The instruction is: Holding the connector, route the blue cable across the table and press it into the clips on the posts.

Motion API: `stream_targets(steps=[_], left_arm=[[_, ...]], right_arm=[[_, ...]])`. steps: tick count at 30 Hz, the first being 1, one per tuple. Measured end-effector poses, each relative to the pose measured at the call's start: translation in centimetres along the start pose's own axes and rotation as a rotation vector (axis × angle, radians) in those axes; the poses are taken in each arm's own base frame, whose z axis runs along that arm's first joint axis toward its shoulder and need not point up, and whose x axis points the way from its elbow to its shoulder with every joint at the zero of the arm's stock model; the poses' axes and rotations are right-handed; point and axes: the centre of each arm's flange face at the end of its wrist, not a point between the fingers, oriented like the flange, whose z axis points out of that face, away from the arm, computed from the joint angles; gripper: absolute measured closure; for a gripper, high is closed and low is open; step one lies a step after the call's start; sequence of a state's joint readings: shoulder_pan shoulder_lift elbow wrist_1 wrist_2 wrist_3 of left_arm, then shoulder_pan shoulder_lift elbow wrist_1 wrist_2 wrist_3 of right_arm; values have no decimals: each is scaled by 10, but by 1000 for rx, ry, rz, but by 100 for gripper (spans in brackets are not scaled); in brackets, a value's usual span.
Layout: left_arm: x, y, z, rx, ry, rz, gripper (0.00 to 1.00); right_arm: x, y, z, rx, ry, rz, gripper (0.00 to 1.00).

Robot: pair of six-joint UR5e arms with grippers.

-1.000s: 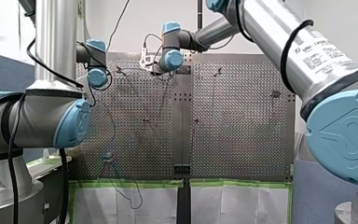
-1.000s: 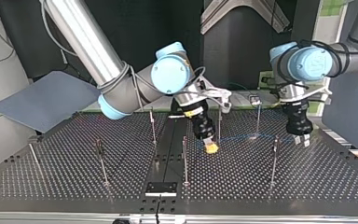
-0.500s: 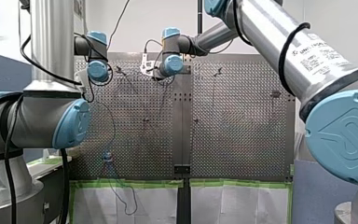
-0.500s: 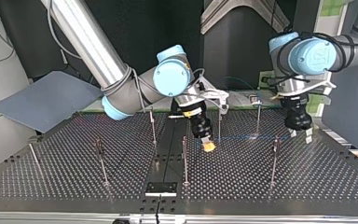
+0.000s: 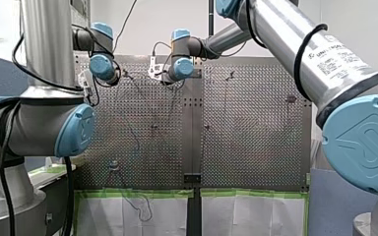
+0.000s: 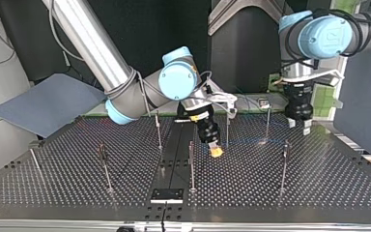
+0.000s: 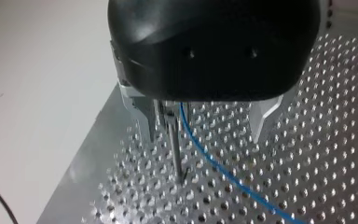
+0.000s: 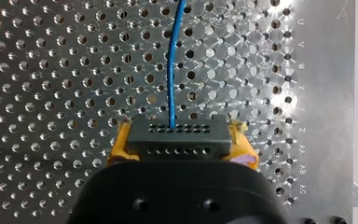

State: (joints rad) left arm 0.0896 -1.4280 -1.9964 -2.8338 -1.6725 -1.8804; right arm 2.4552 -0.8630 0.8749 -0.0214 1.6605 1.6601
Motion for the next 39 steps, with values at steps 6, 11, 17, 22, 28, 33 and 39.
stream_targets(steps=[6, 11, 17, 22, 28, 33, 39], left_arm=[[-11, -13, -20, 44, 19, 30, 0], [-10, -23, -30, 89, 60, 68, 0], [-7, -34, -34, 131, 87, 91, 0], [-11, -45, -23, 159, 67, 102, 0], [-21, -59, -7, 181, 22, 97, 0], [-24, -66, 9, 189, 2, 92, 0], [-12, -67, 24, 181, 15, 98, 0]], right_arm=[[0, 0, 0, 0, -1, 0, 100], [0, 1, 0, -2, -2, 0, 100], [0, 4, 1, -5, -1, 0, 100], [0, 4, 1, -5, -1, 0, 100], [0, 5, 1, -6, -2, -1, 100], [0, 5, 1, -6, -3, -2, 100], [0, 5, 1, -5, -3, -3, 100]])
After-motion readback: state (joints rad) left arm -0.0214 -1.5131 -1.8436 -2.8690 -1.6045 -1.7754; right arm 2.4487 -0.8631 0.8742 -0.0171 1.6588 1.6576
